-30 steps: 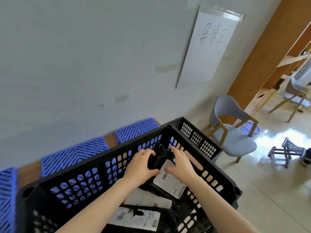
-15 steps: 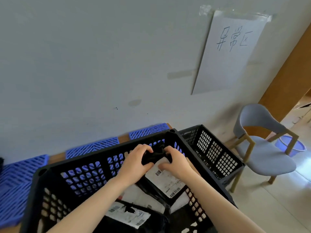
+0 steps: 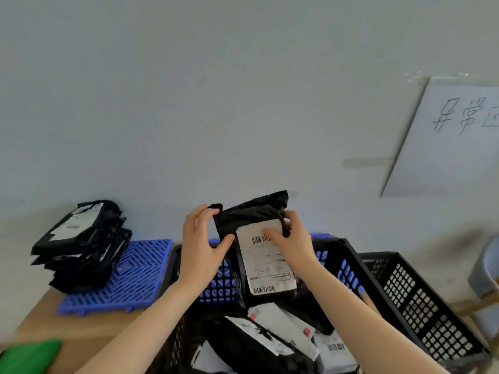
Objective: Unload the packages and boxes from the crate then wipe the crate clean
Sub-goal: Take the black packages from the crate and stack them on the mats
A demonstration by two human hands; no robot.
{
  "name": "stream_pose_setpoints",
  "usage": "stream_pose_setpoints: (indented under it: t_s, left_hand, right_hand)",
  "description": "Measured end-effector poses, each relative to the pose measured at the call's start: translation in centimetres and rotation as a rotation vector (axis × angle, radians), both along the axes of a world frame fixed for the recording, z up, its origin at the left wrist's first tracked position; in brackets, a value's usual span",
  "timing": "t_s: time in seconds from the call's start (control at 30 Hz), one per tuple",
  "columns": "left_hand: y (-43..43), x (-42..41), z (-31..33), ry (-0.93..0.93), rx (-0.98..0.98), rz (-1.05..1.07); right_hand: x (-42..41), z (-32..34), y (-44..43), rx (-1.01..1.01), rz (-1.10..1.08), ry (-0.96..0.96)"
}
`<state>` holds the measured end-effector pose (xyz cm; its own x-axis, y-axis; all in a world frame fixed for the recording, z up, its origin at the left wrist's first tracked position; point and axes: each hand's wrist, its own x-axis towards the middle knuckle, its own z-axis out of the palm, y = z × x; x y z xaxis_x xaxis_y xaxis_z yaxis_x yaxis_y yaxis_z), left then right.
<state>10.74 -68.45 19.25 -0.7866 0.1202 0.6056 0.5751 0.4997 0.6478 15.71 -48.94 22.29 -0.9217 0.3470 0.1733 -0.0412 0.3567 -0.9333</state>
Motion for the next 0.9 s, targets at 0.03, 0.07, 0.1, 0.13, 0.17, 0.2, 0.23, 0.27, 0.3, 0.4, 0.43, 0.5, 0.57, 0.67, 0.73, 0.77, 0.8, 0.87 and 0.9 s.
stream_pose_setpoints:
  t_s: [0.03, 0.07, 0.1, 0.13, 0.17, 0.2, 0.23, 0.27, 0.3, 0.4, 0.43, 0.5, 0.57, 0.67, 0.73, 0.77, 0.8, 0.87, 0.9]
  left_hand:
    - [-1.4, -0.1, 0.0, -0.016, 0.021, 0.016]
    - [-2.8, -0.2, 0.0, -0.042, 0.046, 0.024]
    - [-4.1, -0.3, -0.1, -0.081, 0.078, 0.016]
    - [-5.3, -0.4, 0.0, -0.125, 0.115, -0.004]
    - [-6.5, -0.4, 0.1, -0.163, 0.143, -0.032]
    - [-7.7, -0.5, 0.2, -0.187, 0.160, -0.056]
    - [-9.1, -0.7, 0.3, -0.196, 0.170, -0.074]
    - [-10.5, -0.9, 0.5, -0.196, 0.173, -0.088]
    - [-12.1, -1.4, 0.4, -0.190, 0.162, -0.092]
    - [-17.2, -3.2, -0.1, -0.193, 0.080, -0.064]
    - [-18.8, -3.8, -0.2, -0.208, 0.065, -0.064]
    - [-21.7, -5.0, -0.5, -0.246, 0.046, -0.094]
    - [-23.9, -5.9, -1.0, -0.263, -0.007, -0.112]
    - [-26.3, -7.7, -1.8, -0.270, -0.041, -0.083]
    - [-27.6, -9.0, -2.5, -0.293, -0.027, -0.056]
    - [-28.2, -9.7, -2.8, -0.305, -0.014, -0.047]
    - [-28.7, -10.4, -3.1, -0.314, -0.005, -0.038]
    - [-29.4, -11.9, -3.6, -0.322, -0.004, -0.015]
    - [-29.5, -12.7, -3.8, -0.325, -0.009, 0.005]
  right_hand:
    - [-0.5, 0.5, -1.2, -0.015, -0.002, 0.011]
    - [-1.1, 1.0, -2.6, -0.022, 0.000, 0.022]
    - [-1.6, 1.5, -3.9, -0.024, 0.004, 0.030]
    - [-2.3, 2.0, -5.4, -0.024, 0.010, 0.038]
    - [-3.0, 2.3, -6.8, -0.025, 0.013, 0.046]
    - [-3.6, 2.7, -8.2, -0.028, 0.016, 0.054]
    - [-4.4, 2.9, -9.8, -0.031, 0.016, 0.061]
    - [-5.1, 3.1, -11.5, -0.037, 0.014, 0.067]
    - [-5.8, 3.2, -13.1, -0.049, 0.009, 0.072]
    - [-8.1, 3.1, -18.0, -0.092, -0.013, 0.085]
    - [-8.8, 3.1, -19.6, -0.118, -0.020, 0.089]
    - [-10.3, 3.0, -22.4, -0.167, -0.030, 0.087]
    - [-11.8, 2.4, -25.0, -0.187, -0.027, 0.063]
    - [-13.8, 1.2, -28.2, -0.173, 0.025, 0.029]
    - [-15.0, 0.4, -29.5, -0.157, 0.084, -0.010]
    - [-15.6, 0.0, -30.0, -0.145, 0.119, -0.036]
    - [-16.2, -0.4, -30.3, -0.129, 0.152, -0.060]
    - [-17.6, -1.3, -30.6, -0.095, 0.204, -0.093]
    - [-18.4, -1.8, -30.7, -0.082, 0.226, -0.105]
